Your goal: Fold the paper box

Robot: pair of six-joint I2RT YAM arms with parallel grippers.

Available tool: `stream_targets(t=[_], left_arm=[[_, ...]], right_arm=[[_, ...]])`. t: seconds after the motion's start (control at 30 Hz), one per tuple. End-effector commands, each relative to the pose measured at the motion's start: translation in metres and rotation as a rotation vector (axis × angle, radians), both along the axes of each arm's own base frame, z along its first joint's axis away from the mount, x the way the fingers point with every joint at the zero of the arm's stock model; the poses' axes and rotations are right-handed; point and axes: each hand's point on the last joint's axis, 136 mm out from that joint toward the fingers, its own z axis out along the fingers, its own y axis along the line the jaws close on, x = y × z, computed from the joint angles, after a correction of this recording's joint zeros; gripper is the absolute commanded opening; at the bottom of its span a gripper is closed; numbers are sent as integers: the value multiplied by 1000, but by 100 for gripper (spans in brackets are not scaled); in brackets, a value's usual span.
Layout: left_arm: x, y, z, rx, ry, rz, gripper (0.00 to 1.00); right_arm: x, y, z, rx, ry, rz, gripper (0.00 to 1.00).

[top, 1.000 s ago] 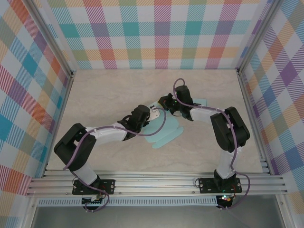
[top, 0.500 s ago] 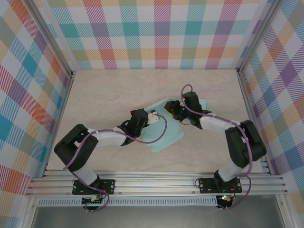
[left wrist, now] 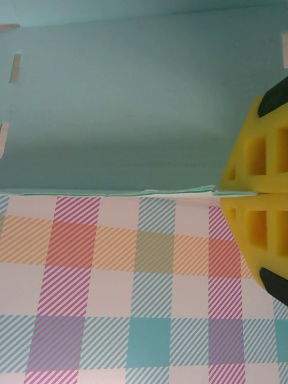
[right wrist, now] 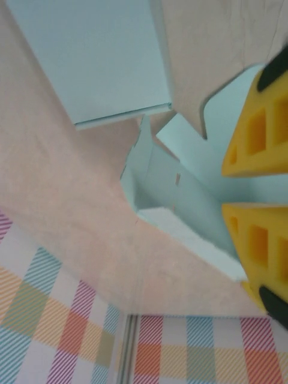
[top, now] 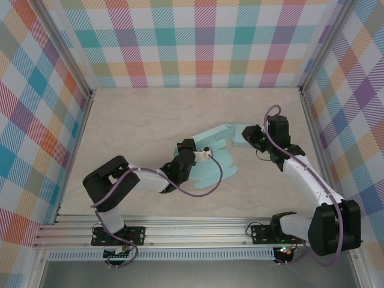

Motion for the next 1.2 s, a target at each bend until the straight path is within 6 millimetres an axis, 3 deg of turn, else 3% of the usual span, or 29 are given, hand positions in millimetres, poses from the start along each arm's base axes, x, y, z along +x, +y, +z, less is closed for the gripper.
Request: stream_targets(t=[0.0,0.27,0.43,0.53,0.77,1.0,1.17], left_arm=[[-4,0,18,-43,-49,5,0],[-5,-5,28,-63,-63,-21,0],[-8,-2,28,-66,-62,-19,0],[-10,-2,29,-75,-58,-27,0],[-10,-8,24,-63,-49,-42,0],[-12,-18,16,-35,-46,-60,0],[-16,-22,9,-22,-37,-74,0]], right_arm=[[-22,-6,-51,-64,134,12,15],[-2,-17,-117,-116,283,-37,14],[21,-15,-137,-97,302,-38,12],[35,-17,-135,-117,277,-51,12],[57,-48,-127,-170,241,-94,13],[45,-59,-97,-211,180,-79,19],[25,-43,-53,-147,73,6,24]])
